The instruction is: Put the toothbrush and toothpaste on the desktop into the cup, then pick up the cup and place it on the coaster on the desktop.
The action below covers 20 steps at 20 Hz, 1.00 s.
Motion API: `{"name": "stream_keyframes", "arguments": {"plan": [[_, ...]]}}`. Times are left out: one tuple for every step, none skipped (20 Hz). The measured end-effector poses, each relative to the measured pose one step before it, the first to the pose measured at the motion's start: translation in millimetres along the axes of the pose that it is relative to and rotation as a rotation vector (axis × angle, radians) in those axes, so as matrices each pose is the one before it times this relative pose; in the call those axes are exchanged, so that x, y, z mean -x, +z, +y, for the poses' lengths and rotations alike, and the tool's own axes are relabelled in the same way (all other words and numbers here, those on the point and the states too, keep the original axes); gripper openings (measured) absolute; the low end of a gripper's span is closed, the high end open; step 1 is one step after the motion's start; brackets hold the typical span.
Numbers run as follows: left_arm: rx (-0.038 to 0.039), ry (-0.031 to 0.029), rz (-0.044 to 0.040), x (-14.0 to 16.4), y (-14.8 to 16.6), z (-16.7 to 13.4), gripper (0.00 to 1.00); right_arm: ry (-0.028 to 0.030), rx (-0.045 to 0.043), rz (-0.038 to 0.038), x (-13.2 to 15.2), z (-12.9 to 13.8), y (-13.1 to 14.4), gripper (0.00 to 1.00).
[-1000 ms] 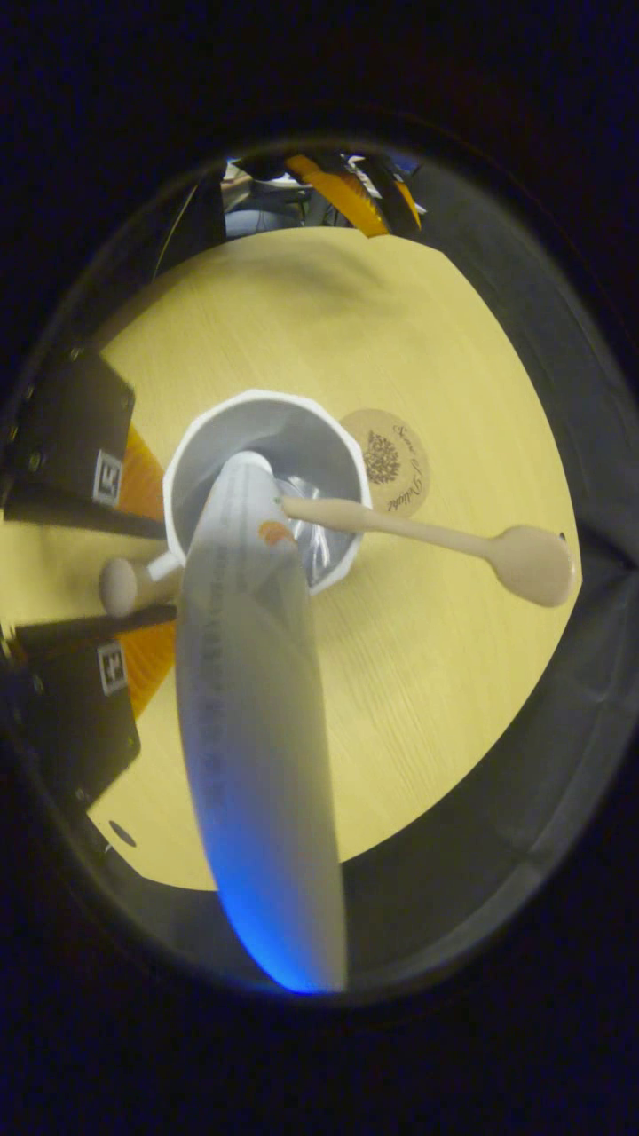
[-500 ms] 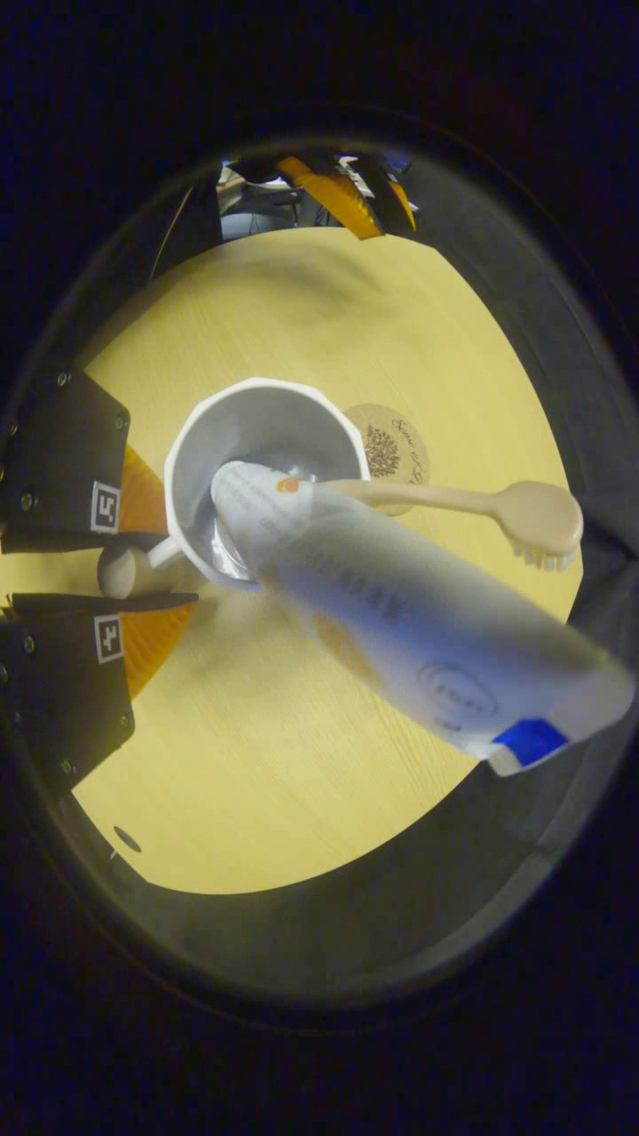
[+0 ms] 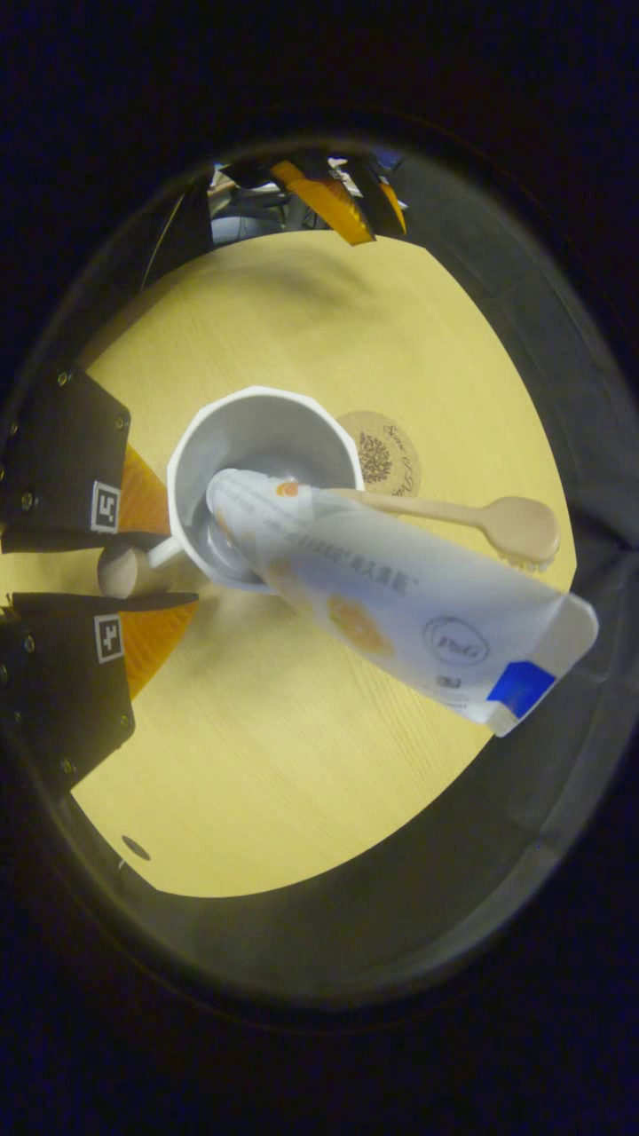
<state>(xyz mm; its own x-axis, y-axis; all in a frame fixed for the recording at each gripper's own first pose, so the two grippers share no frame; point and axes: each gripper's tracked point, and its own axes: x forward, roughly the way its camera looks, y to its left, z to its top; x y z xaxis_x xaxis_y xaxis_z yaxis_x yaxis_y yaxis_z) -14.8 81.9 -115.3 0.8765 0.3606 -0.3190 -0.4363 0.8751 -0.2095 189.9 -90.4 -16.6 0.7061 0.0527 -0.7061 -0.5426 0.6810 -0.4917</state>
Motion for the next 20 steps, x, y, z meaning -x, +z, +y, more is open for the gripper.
{"name": "stream_keyframes", "arguments": {"plan": [[0.00459,0.00300,-0.00025,0.61,-0.02,1.64,0.95,0.00951,-0.01401,-0.00897,-0.04,2.65,1.44,0.18],[0.00433,0.00368,0.00060,1.48,-1.99,3.58,0.95,0.00494,-0.00937,-0.00922,1.98,1.96,2.23,0.19],[0.00441,0.00203,0.00087,2.00,-2.39,3.56,0.95,-0.00255,0.00024,-0.00874,1.38,0.74,3.39,0.19],[0.00384,0.00174,0.00027,0.93,-1.62,2.84,0.95,-0.00157,-0.00454,-0.01136,0.54,2.24,3.91,0.18],[0.00235,0.00126,0.00181,1.11,-2.23,2.73,0.95,0.00639,-0.01000,-0.00854,1.03,1.88,4.98,0.18],[0.00076,0.00250,0.00112,0.88,-1.27,3.52,0.95,0.00704,-0.01166,-0.00976,1.09,3.53,4.90,0.19],[0.00012,0.00063,-0.00104,-0.20,1.09,3.13,0.94,0.00358,-0.00887,-0.00968,0.34,2.13,5.86,0.19],[0.00049,0.00113,-0.00220,-0.09,1.55,2.32,0.95,-0.00220,-0.00536,-0.00773,-1.99,2.08,5.22,0.18],[0.00057,0.00223,-0.00120,3.50,-0.82,2.64,0.95,-0.00303,-0.00446,-0.00823,-1.56,1.79,6.35,0.18],[-0.00028,0.00324,-0.00027,2.24,0.84,3.66,0.95,0.00312,-0.00565,-0.00531,-2.13,4.51,5.23,0.18],[-0.00022,0.00297,0.00101,2.22,-0.25,3.82,0.95,0.00747,-0.00651,-0.00288,-2.49,4.30,5.32,0.18],[0.00004,0.00405,-0.00015,0.05,-0.44,2.82,0.95,0.00271,0.00030,-0.00356,-2.70,4.29,5.62,0.18],[0.00002,0.00367,0.00023,-1.37,-1.94,2.95,0.95,-0.00115,0.00548,-0.00339,-1.84,2.81,6.12,0.18],[0.00108,0.00547,0.00091,-0.53,-0.20,3.54,0.95,-0.00019,0.00464,-0.00485,-1.71,3.62,5.25,0.18],[0.00295,0.00457,0.00250,-0.66,0.13,3.92,0.95,0.00351,-0.00069,-0.00316,-2.05,4.70,5.86,0.18],[0.00392,0.00471,0.00092,3.47,-0.61,4.94,0.95,0.00496,-0.00094,-0.00240,0.53,2.77,4.92,0.18],[0.00364,0.00299,0.00015,3.49,-1.18,3.07,0.95,-0.00382,0.00361,0.00145,-2.00,1.44,6.06,0.18],[0.00329,0.00325,0.00127,-0.40,0.76,2.03,0.95,-0.00394,0.00827,0.00379,-4.28,3.43,0.85,0.18],[0.00323,0.00298,0.00167,-1.29,-0.50,2.11,0.95,-0.00133,0.00538,0.00471,-4.98,2.87,1.99,0.18],[0.00251,0.00264,-0.00055,-3.15,-0.46,3.16,0.95,0.00166,0.00284,0.00582,-2.81,4.89,-0.30,0.18]]}}
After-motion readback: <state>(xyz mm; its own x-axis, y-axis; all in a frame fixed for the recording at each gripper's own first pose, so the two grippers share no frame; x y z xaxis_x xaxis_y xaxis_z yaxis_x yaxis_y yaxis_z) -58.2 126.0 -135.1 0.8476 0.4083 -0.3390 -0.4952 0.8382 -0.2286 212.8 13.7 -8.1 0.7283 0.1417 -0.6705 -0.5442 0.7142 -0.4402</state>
